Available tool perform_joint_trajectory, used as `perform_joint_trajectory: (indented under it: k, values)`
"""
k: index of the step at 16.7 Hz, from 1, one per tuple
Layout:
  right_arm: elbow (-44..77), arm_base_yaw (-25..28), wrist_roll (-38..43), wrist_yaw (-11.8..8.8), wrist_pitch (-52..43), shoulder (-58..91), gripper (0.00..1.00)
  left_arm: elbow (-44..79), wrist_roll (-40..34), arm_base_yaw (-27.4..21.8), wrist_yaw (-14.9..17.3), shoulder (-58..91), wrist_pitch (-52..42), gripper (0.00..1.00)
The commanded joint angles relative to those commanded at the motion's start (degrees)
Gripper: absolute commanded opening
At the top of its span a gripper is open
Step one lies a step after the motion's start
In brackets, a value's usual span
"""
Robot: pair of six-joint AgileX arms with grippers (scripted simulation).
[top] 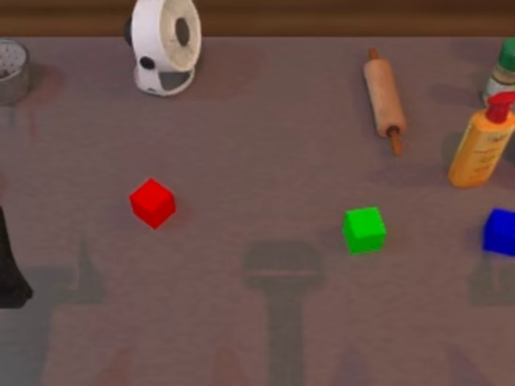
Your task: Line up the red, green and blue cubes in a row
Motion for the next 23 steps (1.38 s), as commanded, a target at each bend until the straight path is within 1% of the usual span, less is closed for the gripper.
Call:
perform_joint_trajectory:
  k: [4,6,9,12,20,23]
  values:
    - [0.0,0.0,0.0,0.0,0.0,0.0,1.0,1.74,0.37,-0.39,0.05,1.72,-1.15,1.0]
    - [0.0,0.0,0.0,0.0,0.0,0.0,1.0,5.89,1.23,-1.2,0.1,5.87,-3.81,1.0]
    - [0.0,0.0,0.0,0.0,0.0,0.0,1.0,15.9,3.3,-2.99,0.11,16.66,-10.18,1.0]
    - [0.0,0.0,0.0,0.0,0.0,0.0,1.0,28.93,6.05,-5.26,0.05,32.53,-18.63,1.0]
    - [0.0,0.0,0.0,0.0,0.0,0.0,1.0,66.62,14.37,-12.18,-0.13,84.3,-44.59,1.0]
    - [0.0,0.0,0.0,0.0,0.0,0.0,1.0,79.02,17.04,-14.5,-0.13,100.0,-53.09,1.0]
